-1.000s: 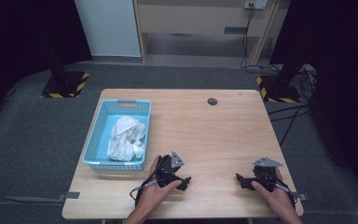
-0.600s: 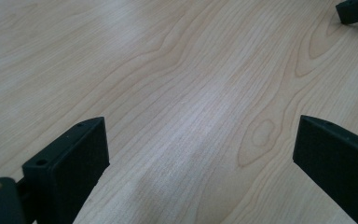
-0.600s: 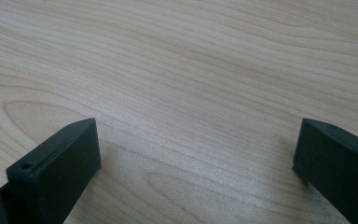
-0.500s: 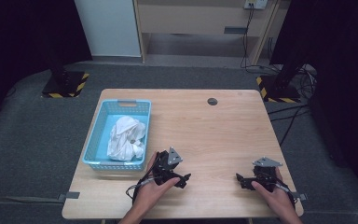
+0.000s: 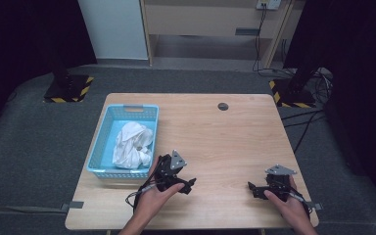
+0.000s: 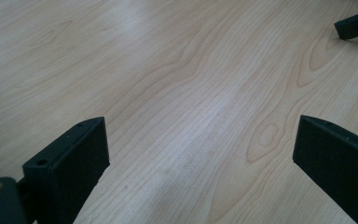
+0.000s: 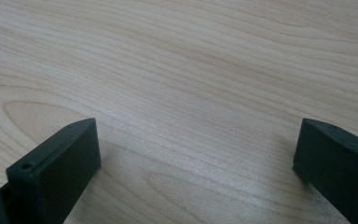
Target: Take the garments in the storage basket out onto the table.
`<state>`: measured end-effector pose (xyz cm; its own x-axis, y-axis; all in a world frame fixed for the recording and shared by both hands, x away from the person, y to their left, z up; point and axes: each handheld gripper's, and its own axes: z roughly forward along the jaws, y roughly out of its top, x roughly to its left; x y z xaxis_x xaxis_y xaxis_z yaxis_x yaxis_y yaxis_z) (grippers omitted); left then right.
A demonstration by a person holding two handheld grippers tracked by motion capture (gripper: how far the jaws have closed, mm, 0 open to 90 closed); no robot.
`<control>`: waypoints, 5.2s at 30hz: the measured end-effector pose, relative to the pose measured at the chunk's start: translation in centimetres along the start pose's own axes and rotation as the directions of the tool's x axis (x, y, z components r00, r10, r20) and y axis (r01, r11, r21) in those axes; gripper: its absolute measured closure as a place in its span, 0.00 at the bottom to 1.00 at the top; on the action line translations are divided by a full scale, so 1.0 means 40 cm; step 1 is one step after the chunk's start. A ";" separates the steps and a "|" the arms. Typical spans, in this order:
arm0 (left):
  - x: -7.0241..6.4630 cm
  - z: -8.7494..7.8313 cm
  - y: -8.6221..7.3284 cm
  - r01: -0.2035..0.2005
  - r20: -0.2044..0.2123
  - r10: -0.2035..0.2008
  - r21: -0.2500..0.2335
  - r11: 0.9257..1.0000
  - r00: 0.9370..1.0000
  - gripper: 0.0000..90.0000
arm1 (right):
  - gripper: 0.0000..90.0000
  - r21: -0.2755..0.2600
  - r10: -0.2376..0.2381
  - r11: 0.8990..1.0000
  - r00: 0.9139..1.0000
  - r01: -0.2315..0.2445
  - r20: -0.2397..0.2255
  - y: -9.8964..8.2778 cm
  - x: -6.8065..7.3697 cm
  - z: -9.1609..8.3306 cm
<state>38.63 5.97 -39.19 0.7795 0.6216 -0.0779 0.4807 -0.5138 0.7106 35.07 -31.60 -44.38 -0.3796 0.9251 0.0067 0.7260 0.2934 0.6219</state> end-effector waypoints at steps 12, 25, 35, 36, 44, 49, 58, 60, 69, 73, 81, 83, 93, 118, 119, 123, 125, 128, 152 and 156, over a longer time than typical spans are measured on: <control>0.047 -0.063 0.014 0.040 -0.034 -0.041 -0.032 0.999 0.999 0.03 | 0.00 0.000 0.001 1.000 1.000 -0.001 0.002 0.000 0.000 0.000; 0.115 -0.126 0.001 0.094 -0.088 -0.099 -0.060 0.994 0.991 0.03 | 0.00 -0.001 0.001 1.000 1.000 -0.001 0.003 0.000 0.000 0.000; 0.175 -0.167 -0.017 0.145 -0.128 -0.154 -0.075 0.987 0.980 0.03 | 0.00 0.000 0.002 1.000 1.000 -0.002 0.003 0.000 0.001 0.000; 0.179 -0.171 -0.019 0.149 -0.131 -0.157 -0.074 0.986 0.979 0.03 | 0.00 0.000 0.002 1.000 1.000 -0.002 0.003 0.000 0.001 0.000; 0.207 -0.188 -0.031 0.172 -0.141 -0.181 -0.078 0.982 0.973 0.03 | 0.00 0.000 0.003 1.000 1.000 -0.003 0.003 0.000 0.001 0.000; 0.218 -0.194 -0.038 0.174 -0.153 -0.182 -0.060 0.983 0.971 0.03 | 0.00 -0.001 0.001 1.000 1.000 -0.001 0.003 0.000 0.000 0.000; 0.240 -0.200 -0.046 0.182 -0.160 -0.190 -0.065 0.981 0.969 0.03 | 0.00 0.000 0.003 1.000 1.000 -0.003 0.003 0.000 0.001 0.000; 0.246 -0.200 -0.047 0.185 -0.162 -0.194 -0.064 0.981 0.968 0.03 | 0.00 0.000 0.003 1.000 1.000 -0.003 0.003 0.000 0.001 0.000; 0.290 -0.208 -0.046 0.217 -0.180 -0.228 -0.078 0.973 0.957 0.03 | 0.00 0.000 0.003 1.000 1.000 -0.003 0.003 0.000 0.001 0.000; 0.318 -0.207 -0.056 0.244 -0.188 -0.255 -0.080 0.966 0.948 0.03 | 0.00 0.000 0.003 1.000 1.000 -0.003 0.003 0.000 0.001 0.000; 0.357 -0.198 -0.065 0.262 -0.209 -0.269 -0.061 0.963 0.940 0.03 | 0.00 0.000 0.003 1.000 1.000 -0.003 0.003 0.000 0.001 0.000; 0.367 -0.197 -0.064 0.266 -0.212 -0.273 -0.060 0.962 0.938 0.03 | 0.00 0.000 0.003 1.000 1.000 -0.003 0.003 0.000 0.001 0.000; 0.409 -0.173 -0.059 0.288 -0.215 -0.289 -0.036 0.957 0.933 0.03 | 0.00 0.000 0.003 1.000 1.000 -0.003 0.003 0.000 0.001 0.000; 0.484 -0.102 -0.071 0.314 -0.229 -0.296 0.043 0.948 0.927 0.03 | 0.00 0.000 0.003 1.000 1.000 -0.003 0.003 0.000 0.001 0.000; 0.485 -0.098 -0.071 0.316 -0.230 -0.298 0.045 0.948 0.927 0.03 | 0.00 0.000 0.003 1.000 1.000 -0.003 0.003 0.000 0.001 0.000; 0.490 -0.079 -0.072 0.315 -0.227 -0.292 0.076 0.946 0.929 0.03 | 0.00 0.000 0.003 1.000 1.000 -0.003 0.003 0.000 0.001 0.000; 0.491 -0.070 -0.070 0.316 -0.228 -0.291 0.085 0.945 0.929 0.03 | 0.00 0.000 0.003 1.000 1.000 -0.003 0.003 0.000 0.001 0.000; 0.494 -0.060 -0.068 0.319 -0.231 -0.290 0.097 0.943 0.929 0.03 | 0.00 0.000 0.003 1.000 1.000 -0.003 0.003 0.000 0.001 0.000; 0.527 -0.023 -0.085 0.350 -0.236 -0.311 0.145 0.925 0.920 0.02 | 0.00 0.000 0.003 1.000 1.000 -0.003 0.003 0.000 0.001 0.000; 0.532 -0.017 -0.091 0.361 -0.233 -0.323 0.149 0.920 0.917 0.01 | 0.00 0.000 0.003 1.000 1.000 -0.003 0.003 0.000 0.001 0.000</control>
<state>53.18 21.46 -42.95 0.4666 0.8736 -0.1381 0.7840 -0.3363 0.5218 35.04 -31.58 -44.37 -0.3761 0.9266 0.0063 0.7270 0.2909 0.6219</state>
